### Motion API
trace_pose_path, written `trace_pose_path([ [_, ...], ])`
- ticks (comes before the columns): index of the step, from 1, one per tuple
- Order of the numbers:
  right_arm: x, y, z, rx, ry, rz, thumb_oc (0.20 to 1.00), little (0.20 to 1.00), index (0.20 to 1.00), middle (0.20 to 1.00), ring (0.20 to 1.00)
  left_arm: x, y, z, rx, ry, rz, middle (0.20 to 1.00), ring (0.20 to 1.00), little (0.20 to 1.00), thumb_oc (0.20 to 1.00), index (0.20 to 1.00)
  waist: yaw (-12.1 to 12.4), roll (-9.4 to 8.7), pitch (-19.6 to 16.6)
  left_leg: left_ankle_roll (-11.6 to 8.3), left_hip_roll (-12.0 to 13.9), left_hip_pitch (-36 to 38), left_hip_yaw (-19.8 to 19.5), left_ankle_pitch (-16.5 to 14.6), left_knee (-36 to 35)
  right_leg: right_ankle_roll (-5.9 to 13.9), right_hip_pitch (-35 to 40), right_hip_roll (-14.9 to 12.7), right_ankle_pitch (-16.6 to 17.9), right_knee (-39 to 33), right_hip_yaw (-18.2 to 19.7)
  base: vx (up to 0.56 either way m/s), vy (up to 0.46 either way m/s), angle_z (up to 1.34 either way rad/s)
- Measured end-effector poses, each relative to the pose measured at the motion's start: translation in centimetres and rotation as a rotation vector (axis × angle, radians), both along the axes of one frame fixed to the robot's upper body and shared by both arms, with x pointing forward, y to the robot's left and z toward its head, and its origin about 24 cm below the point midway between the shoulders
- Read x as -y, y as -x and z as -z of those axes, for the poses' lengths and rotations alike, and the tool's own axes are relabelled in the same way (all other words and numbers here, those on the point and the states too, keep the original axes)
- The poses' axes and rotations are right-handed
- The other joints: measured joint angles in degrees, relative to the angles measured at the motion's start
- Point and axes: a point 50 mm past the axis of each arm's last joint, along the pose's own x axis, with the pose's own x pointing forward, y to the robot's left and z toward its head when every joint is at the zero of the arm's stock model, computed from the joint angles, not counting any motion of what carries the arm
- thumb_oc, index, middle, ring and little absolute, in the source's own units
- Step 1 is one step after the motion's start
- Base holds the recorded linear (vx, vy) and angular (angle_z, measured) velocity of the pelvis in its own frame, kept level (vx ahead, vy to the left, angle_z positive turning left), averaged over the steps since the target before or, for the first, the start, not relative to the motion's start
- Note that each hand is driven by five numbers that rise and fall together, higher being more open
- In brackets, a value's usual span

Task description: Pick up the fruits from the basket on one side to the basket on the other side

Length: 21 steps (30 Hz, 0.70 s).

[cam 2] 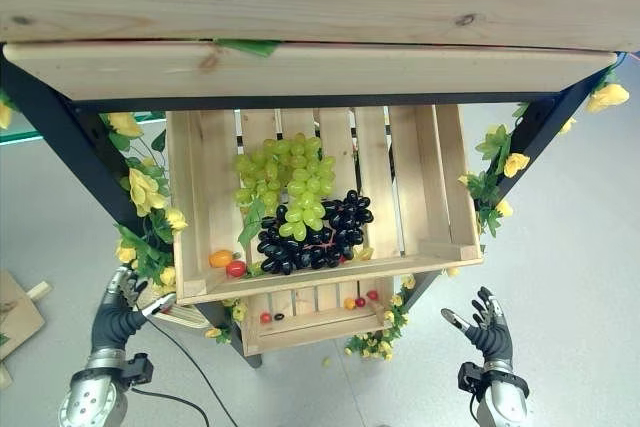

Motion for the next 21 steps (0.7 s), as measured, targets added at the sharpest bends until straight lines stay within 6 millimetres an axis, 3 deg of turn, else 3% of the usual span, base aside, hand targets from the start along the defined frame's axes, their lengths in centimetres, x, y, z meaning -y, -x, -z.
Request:
trace_pose_path([
  [1,0.1,0.0,0.0,-0.001,0.003,0.006,1.000,1.000,1.000,1.000,1.000,0.4,-0.2,0.0,0.002,0.002,0.015,1.000,1.000,1.000,1.000,1.000,0.6,1.30,-0.8,-0.16,0.6,-1.2,-2.3,-0.2,1.6,0.18,1.8,-4.4,5.0,-3.4,0.2,-0.23,-0.342,0.73],
  [2,0.2,0.2,0.0,-0.004,0.007,0.008,1.000,1.000,1.000,1.000,1.000,0.6,-0.4,-0.1,0.009,0.004,0.025,1.000,1.000,1.000,1.000,1.000,0.3,2.05,-1.4,0.07,0.7,-1.9,-3.0,-0.4,2.1,0.29,1.9,-5.7,6.0,-3.9,0.0,-0.17,-0.250,0.77],
  [3,0.2,0.4,0.2,-0.013,-0.002,0.045,1.000,1.000,1.000,1.000,1.000,0.5,-0.2,0.1,0.008,0.004,0.017,1.000,1.000,1.000,1.000,1.000,2.5,2.83,-2.0,-1.39,2.2,-3.1,-5.5,0.3,3.0,-0.25,2.1,-8.7,7.8,-2.5,-0.2,-0.29,-0.441,0.48],
  [4,0.4,1.1,0.3,-0.028,0.013,0.045,1.000,1.000,1.000,1.000,1.000,0.5,0.0,0.1,0.006,0.004,0.009,1.000,1.000,1.000,1.000,1.000,2.7,3.05,-2.4,-1.54,2.8,-4.2,-6.3,-0.4,4.0,-0.80,1.5,-9.0,8.9,-1.2,-0.2,-0.30,-0.398,0.51],
  [5,0.0,1.1,0.6,-0.041,0.013,0.024,1.000,1.000,1.000,1.000,1.000,-0.3,0.7,0.3,-0.010,-0.012,-0.019,1.000,1.000,1.000,1.000,1.000,4.2,2.01,-3.0,-2.75,3.4,-5.9,-7.5,-0.1,4.7,-0.51,2.3,-10.2,10.5,-1.2,-0.6,-0.39,-0.497,0.33],
  [7,-0.3,0.8,0.6,-0.046,0.017,-0.002,1.000,1.000,1.000,1.000,1.000,-0.4,0.9,0.5,-0.023,-0.011,-0.032,1.000,1.000,1.000,1.000,1.000,5.7,0.67,-3.5,-3.94,3.9,-6.6,-6.9,0.5,4.7,0.10,2.4,-9.6,11.0,-1.2,-1.7,-0.21,-0.253,0.02],
  [8,-0.5,0.6,0.5,-0.049,0.024,-0.026,1.000,1.000,1.000,1.000,1.000,-0.4,1.1,0.7,-0.029,-0.008,-0.036,1.000,1.000,1.000,1.000,1.000,7.0,-0.15,-4.0,-4.91,4.0,-6.6,-6.9,1.0,4.2,0.10,3.3,-8.2,11.1,-2.1,-1.7,-0.27,-0.258,-0.16],
  [9,-1.3,0.2,0.5,-0.042,0.012,-0.055,1.000,1.000,1.000,1.000,1.000,-0.6,1.7,0.6,-0.043,-0.028,-0.035,1.000,1.000,1.000,1.000,1.000,9.2,-3.78,-5.4,-7.56,4.0,-6.7,-6.8,1.5,3.4,-0.73,5.8,-5.0,10.2,-4.3,-4.1,-0.27,-0.262,-0.41],
  [10,-1.4,-0.1,0.3,-0.035,0.019,-0.068,1.000,1.000,1.000,1.000,1.000,-0.4,1.8,0.9,-0.048,-0.015,-0.041,1.000,1.000,1.000,1.000,1.000,10.8,-3.73,-5.7,-9.06,5.2,-6.9,-6.3,1.5,3.5,0.13,6.1,-3.8,7.0,-5.8,-4.5,-0.28,-0.254,-0.41],
  [11,-0.9,-0.8,-0.3,-0.016,0.043,-0.079,1.000,1.000,1.000,1.000,1.000,0.3,2.2,1.9,-0.075,0.026,-0.049,1.000,1.000,1.000,1.000,1.000,10.5,-1.76,-5.7,-10.43,7.6,-7.7,-6.8,1.0,4.2,-0.08,7.1,-0.9,5.2,-7.6,-5.1,-0.20,-0.168,-0.25],
  [12,-0.4,-0.9,-0.8,-0.005,0.068,-0.080,1.000,1.000,1.000,1.000,1.000,1.2,2.3,2.4,-0.089,0.054,-0.034,1.000,1.000,1.000,1.000,1.000,10.3,0.39,-5.8,-10.10,9.1,-7.5,-8.5,1.2,3.9,0.26,7.3,1.1,4.8,-7.4,-5.6,-0.42,-0.292,0.47],
  [13,1.0,-0.5,-1.4,-0.017,0.124,-0.084,1.000,1.000,1.000,1.000,1.000,2.7,2.1,2.8,-0.085,0.097,-0.005,1.000,1.000,1.000,1.000,1.000,9.5,4.02,-5.6,-10.98,11.7,-8.1,-12.8,3.3,2.0,0.20,8.5,4.9,3.3,-6.0,-7.4,-0.45,-0.264,0.86],
  [14,1.6,0.0,-1.4,-0.037,0.147,-0.082,1.000,1.000,1.000,1.000,1.000,3.2,1.8,2.7,-0.073,0.112,0.007,1.000,1.000,1.000,1.000,1.000,8.3,4.97,-5.6,-11.43,12.5,-8.7,-14.4,4.5,1.1,0.23,9.1,5.9,1.7,-5.0,-8.2,-0.44,-0.233,1.53],
  [15,2.9,1.2,-1.4,-0.072,0.182,-0.063,1.000,1.000,1.000,1.000,1.000,4.0,1.7,2.9,-0.075,0.122,0.036,1.000,1.000,1.000,1.000,1.000,6.4,6.26,-5.2,-12.48,13.2,-9.5,-17.6,9.1,-1.4,0.05,9.9,7.3,-1.2,-2.1,-10.0,-0.34,-0.140,1.81],
  [17,4.2,2.5,-1.6,-0.086,0.198,-0.011,1.000,1.000,1.000,1.000,1.000,4.2,1.4,2.9,-0.074,0.127,0.050,1.000,1.000,1.000,1.000,1.000,4.1,5.56,-5.0,-12.06,13.6,-10.9,-18.7,9.4,-4.0,0.08,8.9,6.8,-4.0,0.4,-11.4,-0.27,-0.123,1.31],
  [19,5.0,2.6,-2.1,-0.074,0.216,0.010,1.000,1.000,1.000,1.000,1.000,3.8,1.8,3.1,-0.093,0.116,0.044,1.000,1.000,1.000,1.000,1.000,4.3,5.33,-4.3,-10.43,13.7,-12.6,-17.6,9.7,-3.4,0.00,8.1,6.5,-4.6,2.3,-12.0,-0.30,-0.157,0.39],
  [21,4.5,2.0,-2.1,-0.062,0.208,-0.010,1.000,1.000,1.000,1.000,1.000,3.2,2.0,3.0,-0.095,0.106,0.029,1.000,1.000,1.000,1.000,1.000,4.9,4.67,-4.2,-9.96,13.0,-12.6,-16.9,9.6,-2.2,-0.40,7.7,6.2,-4.4,3.8,-11.6,-0.34,-0.201,0.02],
])
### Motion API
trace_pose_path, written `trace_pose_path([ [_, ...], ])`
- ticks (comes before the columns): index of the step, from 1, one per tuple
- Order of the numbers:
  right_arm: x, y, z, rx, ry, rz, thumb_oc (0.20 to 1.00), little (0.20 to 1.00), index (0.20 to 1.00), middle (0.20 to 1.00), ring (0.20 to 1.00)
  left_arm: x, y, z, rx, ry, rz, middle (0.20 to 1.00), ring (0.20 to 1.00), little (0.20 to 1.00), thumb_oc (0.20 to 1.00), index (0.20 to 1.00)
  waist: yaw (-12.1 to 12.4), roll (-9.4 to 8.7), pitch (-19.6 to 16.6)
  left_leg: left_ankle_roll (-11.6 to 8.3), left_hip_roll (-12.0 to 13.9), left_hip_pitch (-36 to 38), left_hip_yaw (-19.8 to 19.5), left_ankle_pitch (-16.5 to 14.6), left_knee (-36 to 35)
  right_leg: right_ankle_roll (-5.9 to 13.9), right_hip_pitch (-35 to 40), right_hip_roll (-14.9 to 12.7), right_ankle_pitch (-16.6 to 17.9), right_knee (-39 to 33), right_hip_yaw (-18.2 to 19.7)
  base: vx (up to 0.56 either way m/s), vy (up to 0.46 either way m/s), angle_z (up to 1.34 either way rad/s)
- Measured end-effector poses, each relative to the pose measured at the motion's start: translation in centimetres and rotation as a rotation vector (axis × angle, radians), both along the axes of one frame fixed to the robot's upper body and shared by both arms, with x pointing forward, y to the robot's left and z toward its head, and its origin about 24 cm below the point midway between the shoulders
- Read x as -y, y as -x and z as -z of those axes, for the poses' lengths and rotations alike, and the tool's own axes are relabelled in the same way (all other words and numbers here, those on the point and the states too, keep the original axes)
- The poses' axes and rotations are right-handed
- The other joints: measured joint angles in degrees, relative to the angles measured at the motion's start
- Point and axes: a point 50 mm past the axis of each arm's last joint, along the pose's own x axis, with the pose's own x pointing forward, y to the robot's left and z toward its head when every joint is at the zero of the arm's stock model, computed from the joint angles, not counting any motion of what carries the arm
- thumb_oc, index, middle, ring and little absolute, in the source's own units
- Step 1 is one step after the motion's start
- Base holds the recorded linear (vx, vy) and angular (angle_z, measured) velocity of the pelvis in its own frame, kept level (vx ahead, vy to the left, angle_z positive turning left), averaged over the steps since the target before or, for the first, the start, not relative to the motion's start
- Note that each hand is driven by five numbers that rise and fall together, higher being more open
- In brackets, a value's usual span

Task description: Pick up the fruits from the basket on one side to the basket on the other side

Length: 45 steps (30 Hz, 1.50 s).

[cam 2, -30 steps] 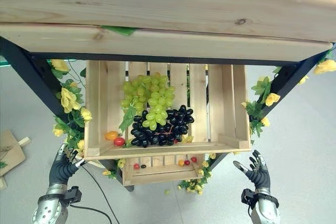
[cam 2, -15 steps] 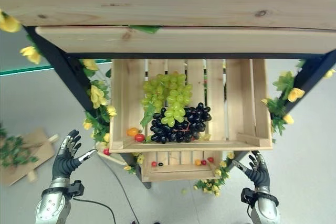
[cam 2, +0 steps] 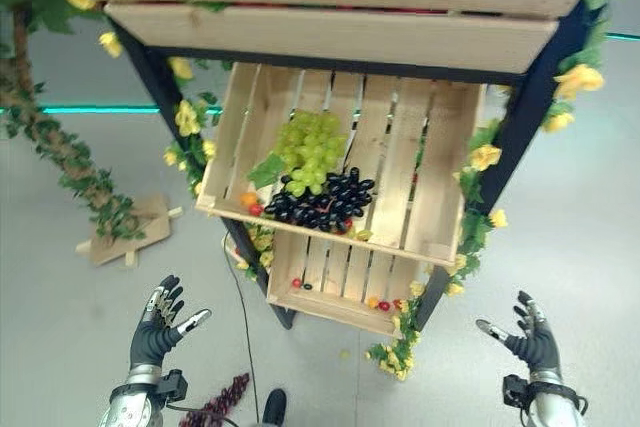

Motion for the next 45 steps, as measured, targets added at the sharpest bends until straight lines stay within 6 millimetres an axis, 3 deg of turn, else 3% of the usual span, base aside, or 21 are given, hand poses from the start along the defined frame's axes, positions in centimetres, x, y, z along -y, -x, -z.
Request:
trace_pose_path([
  [1,-0.3,-0.3,0.0,0.007,-0.007,-0.010,1.000,1.000,1.000,1.000,1.000,-0.4,0.0,-0.1,0.002,-0.011,-0.005,1.000,1.000,1.000,1.000,1.000,0.3,-1.18,0.6,-0.34,-0.5,-0.5,-0.7,-0.1,1.3,0.37,-0.1,-0.4,-0.6,-0.3,0.7,-0.25,-0.142,0.01],
  [2,-0.7,-0.6,0.0,0.021,-0.020,-0.017,1.000,1.000,1.000,1.000,1.000,-0.7,0.0,-0.3,0.000,-0.026,0.001,1.000,1.000,1.000,1.000,1.000,0.8,-0.82,0.1,-0.22,-1.1,-0.9,-1.1,-0.5,1.8,0.28,0.1,-0.4,-0.6,0.1,0.6,-0.27,-0.149,0.25],
  [4,-1.9,-0.9,0.4,0.039,-0.068,-0.016,1.000,1.000,1.000,1.000,1.000,-1.5,-0.4,-1.0,0.016,-0.062,0.000,1.000,1.000,1.000,1.000,1.000,-0.2,-4.80,-0.2,-0.56,-3.9,-1.5,-2.2,-1.9,4.5,0.24,0.4,-2.5,-0.5,-2.0,1.0,-0.10,-0.031,0.23],
  [5,-2.4,-1.1,0.5,0.053,-0.087,-0.018,1.000,1.000,1.000,1.000,1.000,-1.8,-0.2,-1.0,0.011,-0.072,-0.003,1.000,1.000,1.000,1.000,1.000,0.3,-5.75,-0.8,-0.85,-6.7,-1.8,-2.6,-7.1,13.4,0.20,0.7,-3.4,-0.5,-2.9,1.6,0.00,0.000,0.00],
  [6,-2.6,-1.3,0.4,0.063,-0.094,-0.021,1.000,1.000,1.000,1.000,1.000,-2.1,-0.1,-1.1,0.013,-0.077,-0.010,1.000,1.000,1.000,1.000,1.000,0.6,-5.19,-1.1,0.86,-7.2,-1.9,-2.9,-9.1,13.6,-0.10,1.5,-2.7,-0.2,-3.6,1.9,0.00,0.024,0.06],
  [7,-3.5,-1.5,0.7,0.069,-0.123,-0.034,1.000,1.000,1.000,1.000,1.000,-2.6,-0.1,-1.4,0.019,-0.086,-0.025,1.000,1.000,1.000,1.000,1.000,-0.1,-5.98,-1.0,1.42,-8.0,-0.8,-2.7,-8.9,12.8,-1.45,2.2,-2.3,0.8,-3.8,3.5,0.01,0.045,0.12],
  [15,-4.6,-2.7,0.5,0.107,-0.170,-0.046,1.000,1.000,1.000,1.000,1.000,-3.7,-0.1,-2.2,0.029,-0.133,-0.027,1.000,1.000,1.000,1.000,1.000,-0.5,-8.48,-1.6,2.35,-7.4,-0.4,-2.4,-9.2,12.4,-0.58,2.1,-0.9,-0.3,-3.5,2.6,-0.06,0.126,0.02],
  [20,-6.2,-3.1,1.0,0.111,-0.223,-0.057,1.000,1.000,1.000,1.000,1.000,-4.1,-0.1,-2.5,0.024,-0.151,-0.025,1.000,1.000,1.000,1.000,1.000,-0.8,-11.63,-2.3,1.80,-7.5,-0.5,-0.1,-10.6,14.4,-0.23,0.9,-1.8,1.5,-2.8,4.4,-0.05,0.095,-0.26],
  [24,-6.4,-3.1,1.1,0.107,-0.227,-0.063,1.000,1.000,1.000,1.000,1.000,-4.2,-0.3,-2.6,0.025,-0.159,-0.020,1.000,1.000,1.000,1.000,1.000,-1.7,-11.71,-2.2,3.31,-7.3,3.6,4.2,-11.5,11.9,-2.10,-0.8,-3.0,5.1,-1.1,5.1,-0.04,0.092,-0.53],
  [27,-6.6,-3.2,1.2,0.103,-0.230,-0.070,1.000,1.000,1.000,1.000,1.000,-4.4,-0.3,-2.7,0.027,-0.174,-0.028,1.000,1.000,1.000,1.000,1.000,-1.9,-12.00,-2.3,4.22,-7.8,5.8,7.6,-11.5,10.7,-0.97,-2.0,-2.9,2.9,-1.4,5.7,-0.03,0.091,-0.56],
  [30,-6.2,-2.9,1.3,0.094,-0.222,-0.058,1.000,1.000,1.000,1.000,1.000,-4.1,-0.5,-2.7,0.033,-0.169,-0.027,1.000,1.000,1.000,1.000,1.000,-4.7,-11.21,-2.0,4.31,-7.9,6.0,8.7,-12.0,12.7,-0.58,-3.1,-2.6,2.8,-1.3,9.0,-0.03,0.045,-0.32],
  [33,-5.2,-1.2,2.0,0.042,-0.202,-0.027,1.000,1.000,1.000,1.000,1.000,-4.3,0.0,-2.4,0.019,-0.167,-0.048,1.000,1.000,1.000,1.000,1.000,-7.5,-9.66,-1.3,4.99,-7.7,7.4,12.8,-15.1,15.8,-0.07,-4.4,-2.7,3.3,-1.2,14.6,-0.01,0.050,-0.66],
  [34,-4.9,-0.9,2.2,0.031,-0.198,-0.020,1.000,1.000,1.000,1.000,1.000,-4.4,0.1,-2.5,0.020,-0.167,-0.053,1.000,1.000,1.000,1.000,1.000,-6.6,-9.26,-1.1,5.25,-7.5,7.5,13.4,-15.4,15.9,0.06,-4.9,-2.8,4.4,-0.7,15.2,0.04,0.087,-1.18],
  [36,-4.2,-0.8,1.9,0.036,-0.179,-0.006,1.000,1.000,1.000,1.000,1.000,-4.4,0.2,-2.2,0.017,-0.155,-0.082,1.000,1.000,1.000,1.000,1.000,-7.0,-7.96,0.2,5.33,-7.0,10.2,17.1,-16.5,14.8,-2.36,-8.9,-3.2,9.0,1.6,11.5,-0.02,0.028,-1.58],
  [37,-3.6,-0.7,1.6,0.045,-0.164,0.013,1.000,1.000,1.000,1.000,1.000,-4.8,0.7,-1.8,0.005,-0.143,-0.137,1.000,1.000,1.000,1.000,1.000,-6.0,-6.80,0.0,6.61,-6.2,11.6,21.1,-16.6,12.3,-4.08,-11.1,-4.1,12.8,-1.1,0.5,-0.10,-0.051,-1.52],
  [38,-3.3,-0.8,1.4,0.050,-0.152,0.019,1.000,1.000,1.000,1.000,1.000,-5.1,0.9,-1.8,0.007,-0.138,-0.165,1.000,1.000,1.000,1.000,1.000,-5.7,-6.32,0.0,7.12,-6.1,11.7,22.0,-16.4,12.0,-5.24,-11.6,-5.2,11.2,0.1,-3.8,-0.04,-0.100,-0.93],
  [39,-2.2,0.0,1.3,0.038,-0.122,0.065,1.000,1.000,1.000,1.000,1.000,-5.2,0.9,-1.8,0.010,-0.131,-0.192,1.000,1.000,1.000,1.000,1.000,-7.2,-5.88,-0.1,7.82,-5.4,11.8,24.2,-15.3,10.8,-6.02,-10.9,-9.6,7.9,7.0,-13.8,0.00,-0.069,-0.26],
  [41,-1.3,-0.5,0.5,0.056,-0.081,0.079,1.000,1.000,1.000,1.000,1.000,-5.5,1.4,-1.7,0.003,-0.130,-0.224,1.000,1.000,1.000,1.000,1.000,-6.4,-5.49,-0.2,6.00,-5.0,14.2,27.2,-13.5,7.4,-7.29,-10.2,-11.3,4.2,11.5,-17.8,0.08,-0.191,-0.43],
  [43,-1.2,-0.7,0.1,0.064,-0.063,0.070,1.000,1.000,1.000,1.000,1.000,-5.9,1.9,-1.5,-0.017,-0.130,-0.264,1.000,1.000,1.000,1.000,1.000,-6.9,-5.10,-0.6,5.26,-4.2,16.0,27.3,-13.3,5.9,-8.77,-10.6,-9.5,3.2,10.6,-17.2,0.15,-0.269,-0.35],
  [44,-0.8,-0.8,-0.2,0.064,-0.042,0.063,1.000,1.000,1.000,1.000,1.000,-6.0,2.2,-1.2,-0.028,-0.113,-0.310,1.000,1.000,1.000,1.000,1.000,-6.8,-4.42,-0.9,3.16,-4.0,17.6,28.2,-11.5,3.5,-7.83,-10.4,-8.0,2.2,10.6,-16.7,0.09,-0.142,-0.28],
  [45,-0.5,-0.7,-0.3,0.063,-0.031,0.065,1.000,1.000,1.000,1.000,1.000,-6.3,2.5,-1.1,-0.031,-0.112,-0.330,1.000,1.000,1.000,1.000,1.000,-6.2,-4.28,-0.9,3.27,-4.5,17.8,27.0,-11.6,3.0,-9.20,-10.5,-7.2,2.2,10.5,-15.9,0.16,-0.283,-0.41],
])
